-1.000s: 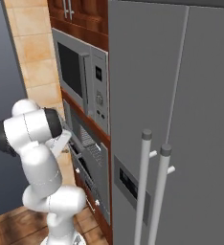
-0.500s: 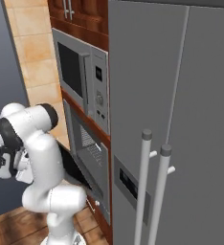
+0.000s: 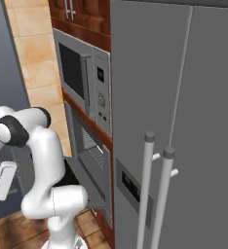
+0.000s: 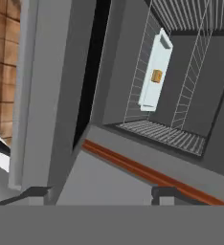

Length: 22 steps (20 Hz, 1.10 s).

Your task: Take the baked cake out of the oven and place it on the plate for cooling. Then close the oven door.

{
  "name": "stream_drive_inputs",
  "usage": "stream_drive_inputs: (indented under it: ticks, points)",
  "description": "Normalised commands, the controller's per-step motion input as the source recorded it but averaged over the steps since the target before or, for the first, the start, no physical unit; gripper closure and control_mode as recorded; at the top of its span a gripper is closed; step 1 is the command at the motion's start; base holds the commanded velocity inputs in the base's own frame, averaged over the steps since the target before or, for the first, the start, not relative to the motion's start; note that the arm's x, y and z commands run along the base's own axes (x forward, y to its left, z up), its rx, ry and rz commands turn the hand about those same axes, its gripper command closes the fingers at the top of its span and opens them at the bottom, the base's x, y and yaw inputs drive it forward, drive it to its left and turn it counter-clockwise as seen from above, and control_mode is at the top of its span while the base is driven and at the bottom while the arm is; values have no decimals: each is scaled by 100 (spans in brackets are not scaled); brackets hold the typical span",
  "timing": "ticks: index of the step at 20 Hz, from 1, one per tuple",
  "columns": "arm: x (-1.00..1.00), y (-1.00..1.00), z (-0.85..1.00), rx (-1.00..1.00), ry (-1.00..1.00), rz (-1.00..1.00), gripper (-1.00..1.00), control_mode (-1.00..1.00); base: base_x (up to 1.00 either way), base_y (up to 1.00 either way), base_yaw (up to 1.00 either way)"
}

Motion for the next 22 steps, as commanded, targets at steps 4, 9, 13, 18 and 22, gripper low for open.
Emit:
stream_drive_inputs:
  ticks: [4, 9, 13, 18, 22]
  points:
    - [-80, 0, 100, 5, -10, 1, -100, -100, 0, 0, 0]
    - [16, -42, 53, 0, 0, 0, -100, -100, 0, 0, 0]
    - [78, -90, 4, 0, 0, 0, -100, -100, 0, 0, 0]
    - [85, -84, 0, 0, 0, 0, -100, -100, 0, 0, 0]
    - [86, -57, -9, 0, 0, 0, -100, -100, 0, 0, 0]
